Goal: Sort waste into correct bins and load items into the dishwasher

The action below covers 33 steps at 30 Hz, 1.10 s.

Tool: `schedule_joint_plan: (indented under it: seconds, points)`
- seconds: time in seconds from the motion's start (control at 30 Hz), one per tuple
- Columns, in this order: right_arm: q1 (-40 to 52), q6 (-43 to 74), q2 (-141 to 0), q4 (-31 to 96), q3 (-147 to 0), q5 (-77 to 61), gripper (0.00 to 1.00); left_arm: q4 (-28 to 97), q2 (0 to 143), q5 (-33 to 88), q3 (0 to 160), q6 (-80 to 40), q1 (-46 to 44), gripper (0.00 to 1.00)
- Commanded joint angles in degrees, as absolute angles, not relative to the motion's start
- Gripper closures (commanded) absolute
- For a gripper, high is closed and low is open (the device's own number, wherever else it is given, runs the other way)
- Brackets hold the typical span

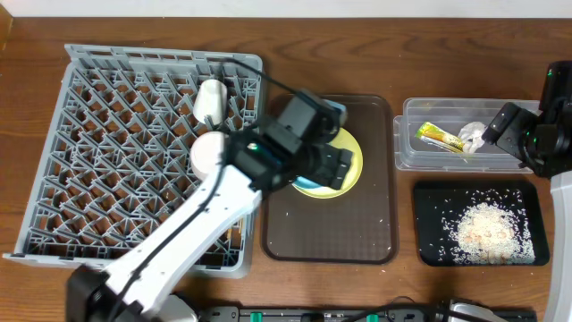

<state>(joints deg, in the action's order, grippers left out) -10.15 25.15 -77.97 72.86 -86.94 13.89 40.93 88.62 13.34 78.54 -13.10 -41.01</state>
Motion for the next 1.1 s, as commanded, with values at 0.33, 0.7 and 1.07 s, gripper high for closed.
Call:
schedule_joint_plan:
  seconds: [0.33, 0.7, 1.07]
  points:
    - [-10.4, 24.8, -77.9, 72.9, -87.3, 14.3, 0.01, 35.4, 108.7, 8.1, 77.1, -15.3, -42.6, 0.69]
    - [-10.4, 24.8, -77.9, 72.9, -87.3, 14.3, 0.01, 33.9, 116.8, 4.4, 77.1, -19.8, -42.6, 0.77]
    - [-10.4, 24.8, -77.9, 72.9, -87.3, 14.3, 0.01, 37.7, 111.5, 8.6, 81.5, -19.8, -42.5, 0.92]
